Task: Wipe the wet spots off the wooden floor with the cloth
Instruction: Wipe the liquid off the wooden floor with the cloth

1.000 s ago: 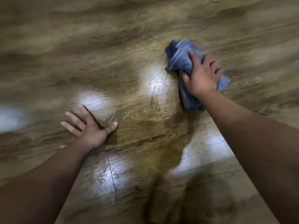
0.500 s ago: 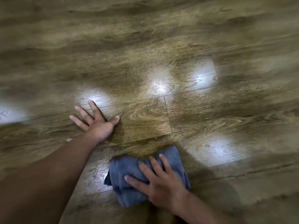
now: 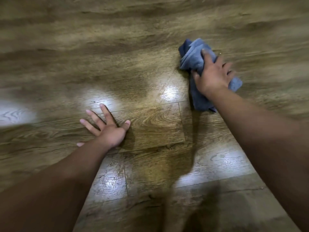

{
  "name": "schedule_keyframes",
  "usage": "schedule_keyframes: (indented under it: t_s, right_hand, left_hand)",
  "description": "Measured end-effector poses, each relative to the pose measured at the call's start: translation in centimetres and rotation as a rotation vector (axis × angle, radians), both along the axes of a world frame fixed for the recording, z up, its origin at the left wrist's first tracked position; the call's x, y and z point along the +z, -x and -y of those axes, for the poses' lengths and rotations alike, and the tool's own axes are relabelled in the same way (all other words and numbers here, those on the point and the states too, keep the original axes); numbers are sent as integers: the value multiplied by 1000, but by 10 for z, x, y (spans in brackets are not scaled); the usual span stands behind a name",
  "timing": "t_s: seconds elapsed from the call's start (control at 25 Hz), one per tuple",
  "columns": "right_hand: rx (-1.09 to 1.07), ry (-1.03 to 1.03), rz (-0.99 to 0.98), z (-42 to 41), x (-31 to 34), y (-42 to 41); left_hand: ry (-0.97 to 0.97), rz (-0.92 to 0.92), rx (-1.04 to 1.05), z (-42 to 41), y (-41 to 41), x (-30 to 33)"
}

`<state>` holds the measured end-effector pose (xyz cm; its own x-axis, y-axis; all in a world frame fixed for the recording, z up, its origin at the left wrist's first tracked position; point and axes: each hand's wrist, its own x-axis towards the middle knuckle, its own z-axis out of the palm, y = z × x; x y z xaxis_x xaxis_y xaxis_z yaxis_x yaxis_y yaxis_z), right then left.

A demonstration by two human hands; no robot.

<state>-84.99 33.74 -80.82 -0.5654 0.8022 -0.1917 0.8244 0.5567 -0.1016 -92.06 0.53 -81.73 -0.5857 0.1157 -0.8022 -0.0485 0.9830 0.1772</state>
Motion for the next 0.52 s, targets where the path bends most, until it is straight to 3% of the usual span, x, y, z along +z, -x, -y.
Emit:
schedule_keyframes:
  t_s: [0.16,0.36,0.52]
  right_hand:
    - [326,-126,-47,85,5,-43]
    - [677,-46,-45,185,0,-139]
    - [809,-4,34,197,8,-163]
  left_hand:
    - [11,-6,-3,-1,1,-3]
    - [18,-31,6,2,4,-6]
    - [12,0,-4,0,3,0]
